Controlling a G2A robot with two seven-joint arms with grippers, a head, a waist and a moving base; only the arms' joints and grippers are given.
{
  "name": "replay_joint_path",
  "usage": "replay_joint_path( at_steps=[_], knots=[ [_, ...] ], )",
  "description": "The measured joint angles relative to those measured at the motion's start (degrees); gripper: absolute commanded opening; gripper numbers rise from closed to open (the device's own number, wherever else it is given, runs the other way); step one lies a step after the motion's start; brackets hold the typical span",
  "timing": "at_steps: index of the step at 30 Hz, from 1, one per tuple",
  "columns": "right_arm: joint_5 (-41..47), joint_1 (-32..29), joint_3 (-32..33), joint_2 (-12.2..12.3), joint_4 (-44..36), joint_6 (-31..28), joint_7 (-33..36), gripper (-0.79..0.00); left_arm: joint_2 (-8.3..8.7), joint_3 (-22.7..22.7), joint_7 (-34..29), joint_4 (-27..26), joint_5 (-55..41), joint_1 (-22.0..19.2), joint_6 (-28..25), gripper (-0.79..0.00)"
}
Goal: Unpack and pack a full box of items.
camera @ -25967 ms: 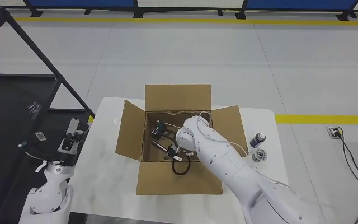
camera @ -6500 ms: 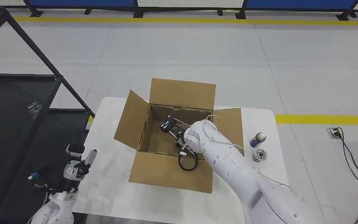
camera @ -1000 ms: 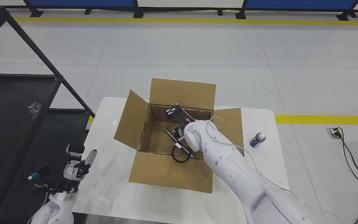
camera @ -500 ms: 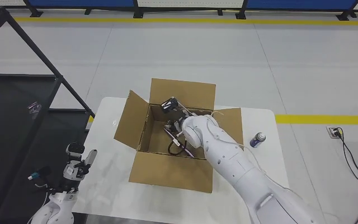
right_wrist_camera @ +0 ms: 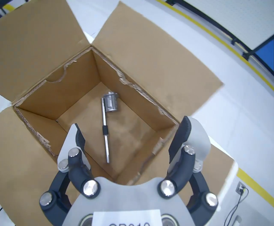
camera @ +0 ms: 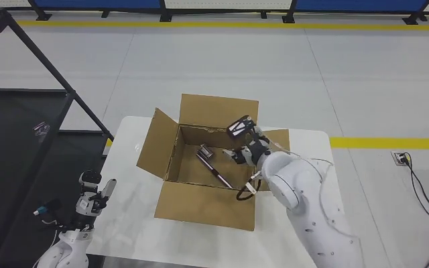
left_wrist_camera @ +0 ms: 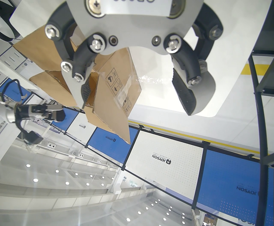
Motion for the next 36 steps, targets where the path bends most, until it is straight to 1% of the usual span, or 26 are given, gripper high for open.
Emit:
replay_joint_path(
  at_steps=[1,4,6,7,9,10,12,14,16,18,22,27,30,32,33,34,36],
  knots=[
    [-1.66,-2.55,2.48,0.45,-3.68,0.58,0.62,0.0,0.0,0.0,0.0,0.0,0.0,0.0,0.0,0.0],
    [-5.74,-7.99,8.87,1.33,-10.24,3.94,1.71,0.0,0.0,0.0,0.0,0.0,0.0,0.0,0.0,0.0],
    [-8.04,-10.54,12.46,1.73,-12.03,5.86,2.26,0.0,0.0,0.0,0.0,0.0,0.0,0.0,0.0,0.0],
    [-10.39,-11.86,14.54,1.97,-12.22,7.2,2.85,0.0,0.0,0.0,0.0,0.0,0.0,0.0,0.0,0.0],
    [-13.84,-13.27,16.67,2.24,-11.62,8.36,3.12,0.0,0.0,0.0,0.0,0.0,0.0,0.0,0.0,0.0],
    [-14.94,-13.89,17.95,2.37,-10.4,8.72,2.96,0.0,0.0,0.0,0.0,0.0,0.0,0.0,0.0,0.0],
    [-14.19,-14.12,19.94,2.52,-7.63,8.92,2.59,0.0,0.0,0.0,0.0,0.0,0.0,0.0,0.0,0.0],
    [-10.89,-13.94,21.74,2.66,-3.83,7.21,1.37,0.0,0.0,0.0,0.0,0.0,0.0,0.0,0.0,0.0],
    [-6.48,-13.52,23.12,2.8,0.22,4.28,-0.4,0.0,0.0,0.0,0.0,0.0,0.0,0.0,0.0,0.0],
    [-4.0,-12.96,24.24,2.97,4.15,2.8,-2.0,0.0,0.0,0.0,0.0,0.0,0.0,0.0,0.0,0.0],
    [-1.04,-10.79,24.84,3.17,12.95,1.7,-6.0,0.0,0.0,0.0,0.0,0.0,0.0,0.0,0.0,0.0],
    [0.81,-8.45,25.09,3.38,20.47,1.81,-9.92,0.0,0.0,0.0,0.0,0.0,0.0,0.0,0.0,0.0],
    [1.84,-7.06,25.5,3.58,24.33,1.55,-11.81,-0.126,0.0,0.0,0.0,0.0,0.0,0.0,0.0,0.0],
    [2.54,-6.22,25.52,3.69,26.48,1.43,-12.89,-0.252,0.0,0.0,0.0,0.0,0.0,0.0,0.0,0.0],
    [2.9,-5.91,25.52,3.72,27.34,1.42,-13.3,-0.468,0.0,0.0,0.0,0.0,0.0,0.0,0.0,0.0],
    [3.41,-5.47,25.52,3.78,28.48,1.22,-13.75,-0.511,0.0,0.0,0.0,0.0,0.0,0.0,0.0,0.0],
    [3.98,-4.73,25.42,3.88,30.13,0.81,-14.31,-0.637,0.0,0.0,0.0,0.0,0.0,0.0,0.0,0.0]
  ],
)
